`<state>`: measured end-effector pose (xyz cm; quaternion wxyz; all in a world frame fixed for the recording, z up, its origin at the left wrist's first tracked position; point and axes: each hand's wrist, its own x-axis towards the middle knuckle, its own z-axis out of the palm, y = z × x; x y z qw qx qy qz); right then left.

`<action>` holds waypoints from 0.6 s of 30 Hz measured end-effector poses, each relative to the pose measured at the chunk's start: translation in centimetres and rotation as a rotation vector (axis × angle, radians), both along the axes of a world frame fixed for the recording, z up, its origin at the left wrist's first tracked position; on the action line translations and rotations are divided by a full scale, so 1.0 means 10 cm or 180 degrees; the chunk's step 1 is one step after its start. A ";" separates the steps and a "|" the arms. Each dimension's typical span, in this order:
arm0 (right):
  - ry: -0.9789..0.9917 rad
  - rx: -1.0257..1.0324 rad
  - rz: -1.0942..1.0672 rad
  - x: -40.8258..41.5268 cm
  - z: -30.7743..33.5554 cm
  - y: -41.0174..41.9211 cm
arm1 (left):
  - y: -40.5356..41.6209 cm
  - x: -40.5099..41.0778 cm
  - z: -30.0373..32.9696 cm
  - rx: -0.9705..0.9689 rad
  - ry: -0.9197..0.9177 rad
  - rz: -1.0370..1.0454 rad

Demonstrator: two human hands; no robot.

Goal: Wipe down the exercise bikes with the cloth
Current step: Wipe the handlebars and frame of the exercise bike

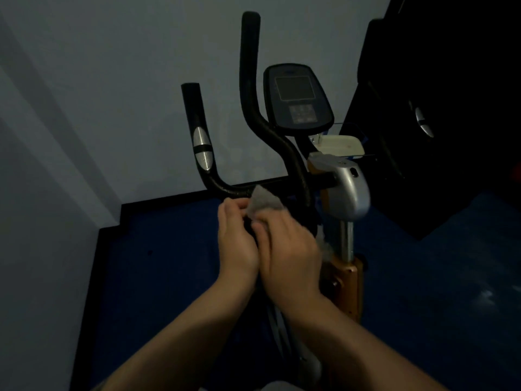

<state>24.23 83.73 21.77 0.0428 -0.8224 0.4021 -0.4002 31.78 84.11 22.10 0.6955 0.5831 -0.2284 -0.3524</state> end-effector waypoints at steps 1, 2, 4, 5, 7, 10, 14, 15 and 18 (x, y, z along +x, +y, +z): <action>-0.0110 0.0093 0.0162 -0.06 -0.02 0.05 | -0.01 0.00 0.00 0.0010 0.0071 -0.0031; -0.0109 0.0169 0.0293 -0.12 0.01 0.04 | -0.01 0.00 0.01 0.0018 0.0099 -0.0067; -0.0150 0.0281 0.0330 -0.16 0.17 -0.08 | -0.02 0.01 0.01 0.0050 0.0045 -0.0095; -0.0243 0.0288 0.0227 -0.11 0.24 -0.16 | -0.02 0.00 0.01 0.0071 0.0013 -0.0087; -0.0150 0.0263 -0.0061 0.04 0.34 -0.26 | -0.01 0.00 0.03 0.0116 0.0043 -0.0066; 0.0203 0.0327 -0.0059 0.14 0.23 -0.18 | 0.01 0.00 0.03 0.0095 0.0265 -0.0130; 0.0044 0.1083 0.0556 -0.20 0.24 -0.05 | 0.02 0.03 0.03 0.0066 0.0070 -0.0300; -0.0023 0.1164 0.0597 -0.28 0.32 -0.08 | 0.01 0.04 0.02 0.0068 0.0005 -0.0308; -0.0627 0.1127 0.0294 -0.34 0.61 -0.37 | -0.01 0.04 0.02 0.0054 -0.0002 -0.0263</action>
